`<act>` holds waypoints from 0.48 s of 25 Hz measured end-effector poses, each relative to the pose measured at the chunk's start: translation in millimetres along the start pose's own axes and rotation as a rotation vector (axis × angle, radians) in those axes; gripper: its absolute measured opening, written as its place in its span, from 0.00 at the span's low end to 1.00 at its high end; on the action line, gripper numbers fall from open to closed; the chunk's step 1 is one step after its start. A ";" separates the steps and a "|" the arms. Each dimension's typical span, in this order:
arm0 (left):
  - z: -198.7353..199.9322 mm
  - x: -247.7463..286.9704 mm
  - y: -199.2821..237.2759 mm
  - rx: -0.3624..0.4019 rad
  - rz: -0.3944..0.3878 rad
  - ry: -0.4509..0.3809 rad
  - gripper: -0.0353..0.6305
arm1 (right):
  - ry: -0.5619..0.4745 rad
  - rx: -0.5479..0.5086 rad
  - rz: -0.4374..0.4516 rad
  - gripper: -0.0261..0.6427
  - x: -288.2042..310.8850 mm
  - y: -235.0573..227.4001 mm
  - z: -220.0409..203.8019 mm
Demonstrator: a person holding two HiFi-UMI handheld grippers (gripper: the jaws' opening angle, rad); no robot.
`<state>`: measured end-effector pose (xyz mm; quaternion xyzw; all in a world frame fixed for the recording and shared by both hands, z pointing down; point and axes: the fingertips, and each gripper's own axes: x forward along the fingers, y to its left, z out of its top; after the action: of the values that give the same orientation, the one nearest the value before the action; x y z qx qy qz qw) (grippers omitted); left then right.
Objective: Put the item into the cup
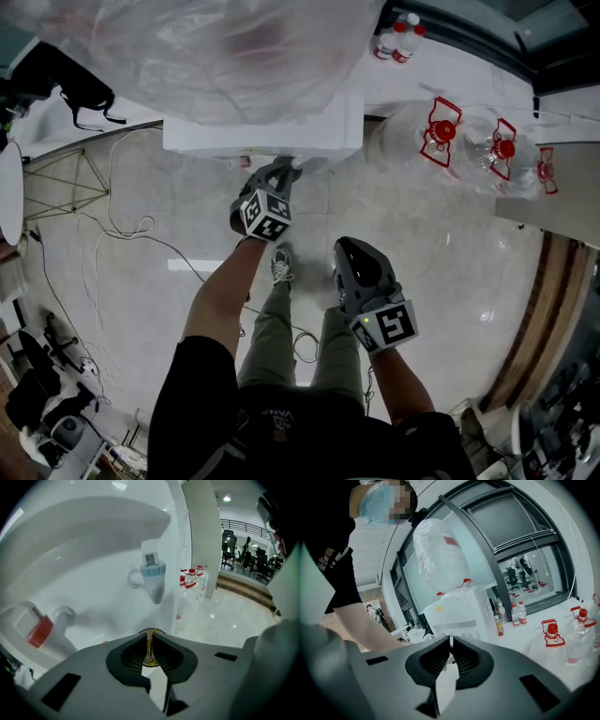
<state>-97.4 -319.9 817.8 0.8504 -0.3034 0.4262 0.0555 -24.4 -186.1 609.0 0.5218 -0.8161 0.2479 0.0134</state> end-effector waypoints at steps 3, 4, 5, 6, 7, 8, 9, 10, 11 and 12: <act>11.0 -18.1 1.5 -0.070 0.014 -0.058 0.09 | 0.006 -0.011 0.016 0.11 -1.0 4.5 5.2; 15.2 -26.1 1.9 -0.099 0.020 -0.080 0.09 | 0.006 -0.016 0.023 0.11 -1.6 6.7 7.4; 19.5 -34.6 1.6 -0.122 0.024 -0.102 0.09 | 0.007 -0.021 0.030 0.11 -2.4 9.1 9.8; 23.6 -43.4 0.4 -0.137 0.026 -0.122 0.09 | 0.008 -0.026 0.038 0.11 -3.4 11.5 12.1; 27.6 -52.3 -1.6 -0.147 0.028 -0.140 0.09 | 0.010 -0.033 0.046 0.11 -4.5 14.0 14.2; 31.6 -61.4 -3.8 -0.154 0.030 -0.159 0.09 | 0.015 -0.040 0.056 0.11 -5.8 16.3 15.9; 35.6 -71.0 -6.0 -0.163 0.035 -0.177 0.09 | 0.023 -0.049 0.067 0.11 -7.4 18.5 17.1; 39.6 -80.9 -7.9 -0.172 0.042 -0.195 0.09 | 0.031 -0.059 0.080 0.11 -9.2 20.6 18.4; 43.9 -91.3 -9.3 -0.182 0.051 -0.214 0.09 | 0.034 -0.066 0.091 0.11 -10.9 22.6 21.1; 48.4 -101.9 -10.2 -0.193 0.062 -0.233 0.09 | 0.034 -0.072 0.099 0.11 -12.5 24.8 24.8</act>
<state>-104.2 -280.9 711.7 0.8752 -0.3732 0.2950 0.0881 -34.1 -177.7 574.1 0.4755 -0.8491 0.2277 0.0338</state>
